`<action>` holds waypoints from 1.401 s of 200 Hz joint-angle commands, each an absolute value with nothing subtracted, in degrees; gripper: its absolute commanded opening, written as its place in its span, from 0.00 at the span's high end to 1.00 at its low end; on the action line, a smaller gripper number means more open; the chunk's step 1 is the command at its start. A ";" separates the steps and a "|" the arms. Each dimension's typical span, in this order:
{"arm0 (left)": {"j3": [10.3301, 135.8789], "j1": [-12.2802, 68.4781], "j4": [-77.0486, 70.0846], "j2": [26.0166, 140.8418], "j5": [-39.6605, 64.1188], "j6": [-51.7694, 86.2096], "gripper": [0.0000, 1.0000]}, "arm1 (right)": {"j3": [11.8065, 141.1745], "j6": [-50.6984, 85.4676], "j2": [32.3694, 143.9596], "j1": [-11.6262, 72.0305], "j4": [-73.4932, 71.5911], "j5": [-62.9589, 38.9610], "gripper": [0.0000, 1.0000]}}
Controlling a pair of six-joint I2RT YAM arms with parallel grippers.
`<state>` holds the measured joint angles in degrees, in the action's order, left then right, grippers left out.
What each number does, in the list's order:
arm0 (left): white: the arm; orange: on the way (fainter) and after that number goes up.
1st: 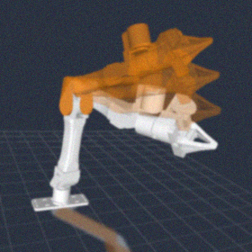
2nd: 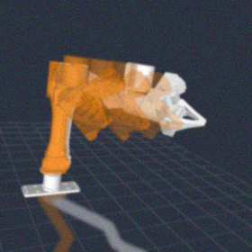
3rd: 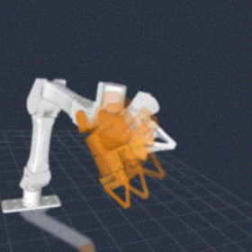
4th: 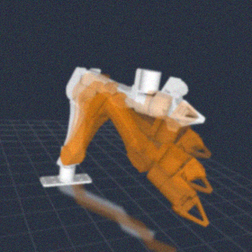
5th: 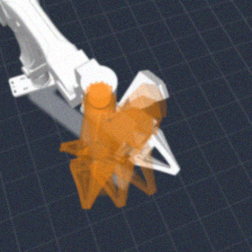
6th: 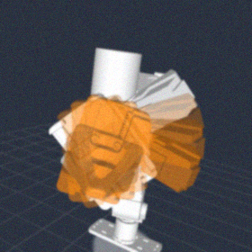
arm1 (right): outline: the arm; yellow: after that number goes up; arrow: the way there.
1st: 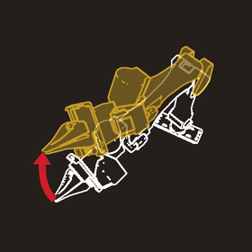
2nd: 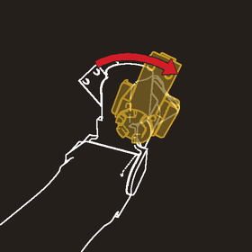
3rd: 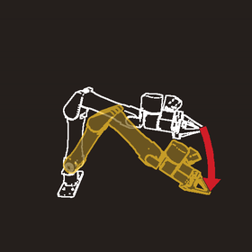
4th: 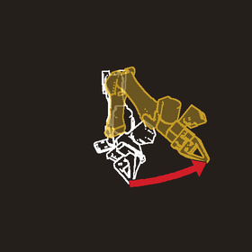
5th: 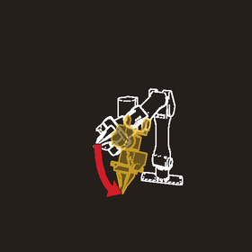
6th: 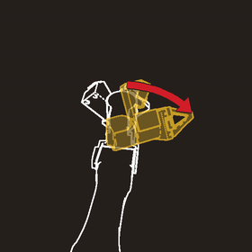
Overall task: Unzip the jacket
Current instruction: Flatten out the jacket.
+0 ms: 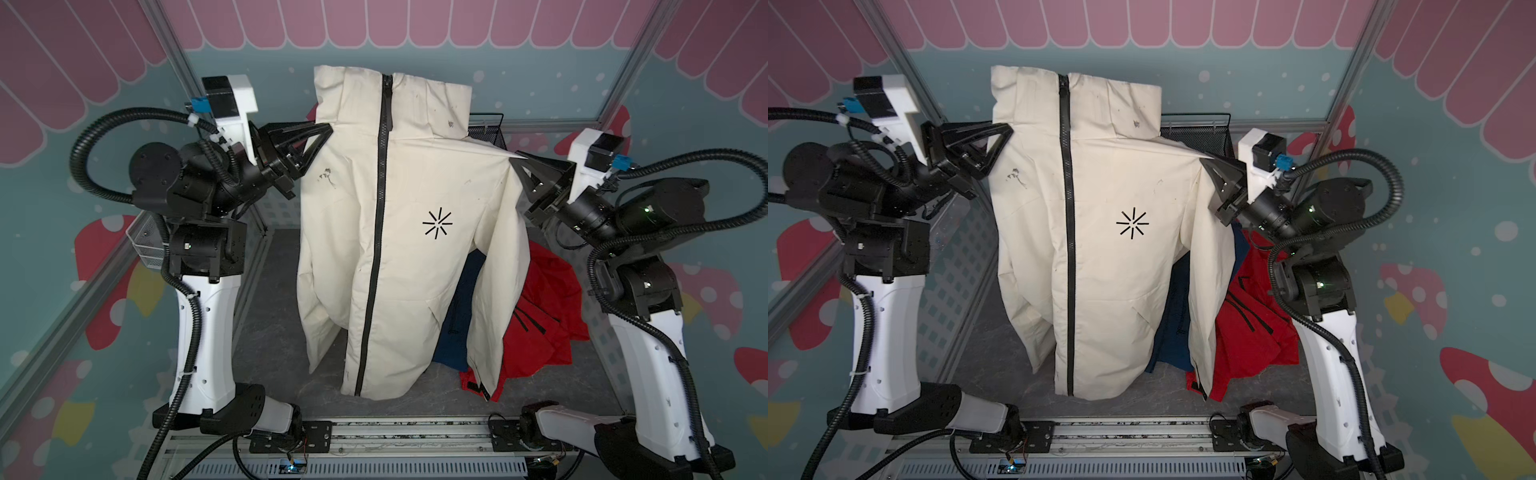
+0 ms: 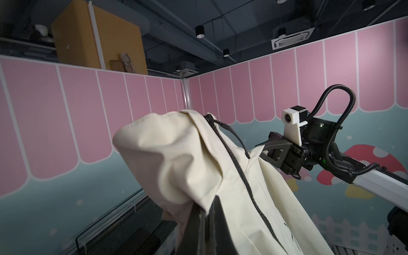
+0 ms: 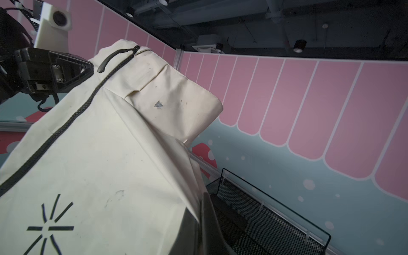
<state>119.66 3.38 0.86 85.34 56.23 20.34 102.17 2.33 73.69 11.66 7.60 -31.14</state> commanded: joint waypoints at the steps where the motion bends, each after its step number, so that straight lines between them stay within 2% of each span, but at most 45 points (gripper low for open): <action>1: 113.72 1.18 -7.57 90.48 51.11 22.38 1.00 | 97.94 0.31 81.93 9.60 11.72 -20.20 1.00; 18: 108.16 1.36 -13.55 94.56 53.36 22.84 1.00 | 95.17 0.54 86.60 9.59 10.14 -20.46 1.00; 35: 100.83 1.34 -25.43 98.04 54.00 25.33 1.00 | 90.92 1.46 89.23 9.63 6.21 -21.25 1.00; 41: 99.84 1.32 -27.59 99.58 54.09 26.11 1.00 | 89.45 1.70 89.71 9.61 4.45 -22.22 0.97; 57: 101.01 1.40 -26.73 103.52 55.62 26.37 1.00 | 86.48 3.00 89.76 9.62 0.71 -24.42 0.78; 77: 100.28 1.66 -30.20 105.20 57.68 26.98 1.00 | 85.87 3.96 88.84 9.58 -0.39 -27.74 0.46; 93: 98.98 1.88 -33.62 105.05 59.98 27.24 1.00 | 85.59 5.73 87.17 9.60 -0.35 -30.18 0.35; 113: 96.67 2.44 -40.89 104.60 63.03 29.46 1.00 | 84.59 9.82 84.99 9.69 -0.65 -35.76 0.36; 139: 93.89 3.07 -55.12 104.40 66.55 36.68 1.00 | 80.86 15.46 82.54 10.12 -6.58 -48.29 0.38; 155: 93.61 3.42 -63.88 104.59 68.55 42.46 1.00 | 78.98 19.57 81.66 11.04 -10.89 -50.25 0.38; 173: 92.95 4.03 -65.43 103.51 69.94 43.65 1.00 | 77.51 24.04 81.60 12.12 -18.01 -53.02 0.38; 188: 91.69 4.72 -60.55 101.26 71.24 39.69 1.00 | 78.06 24.30 83.02 13.21 -23.25 -58.28 0.37; 208: 88.58 5.67 -48.31 96.72 70.35 28.82 1.00 | 81.05 22.18 86.39 14.30 -23.41 -58.81 0.35; 233: 86.99 7.14 -24.34 90.86 67.00 8.70 1.00 | 87.63 28.62 92.49 15.18 -23.56 -59.21 0.45; 251: 88.99 8.83 -6.33 88.58 63.88 -5.38 1.00 | 91.41 29.03 95.01 17.42 -21.40 -57.35 0.46; 264: 89.82 9.71 -1.16 88.00 63.04 -9.08 1.00 | 93.21 30.09 96.07 18.68 -19.94 -54.79 0.46; 280: 89.30 9.97 -1.66 87.48 62.78 -8.68 1.00 | 94.50 32.15 97.18 19.57 -19.75 -53.23 0.47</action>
<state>88.31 9.56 -14.00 88.40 65.60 2.76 91.00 27.94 96.47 17.87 -19.62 -55.48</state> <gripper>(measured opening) 0.047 0.531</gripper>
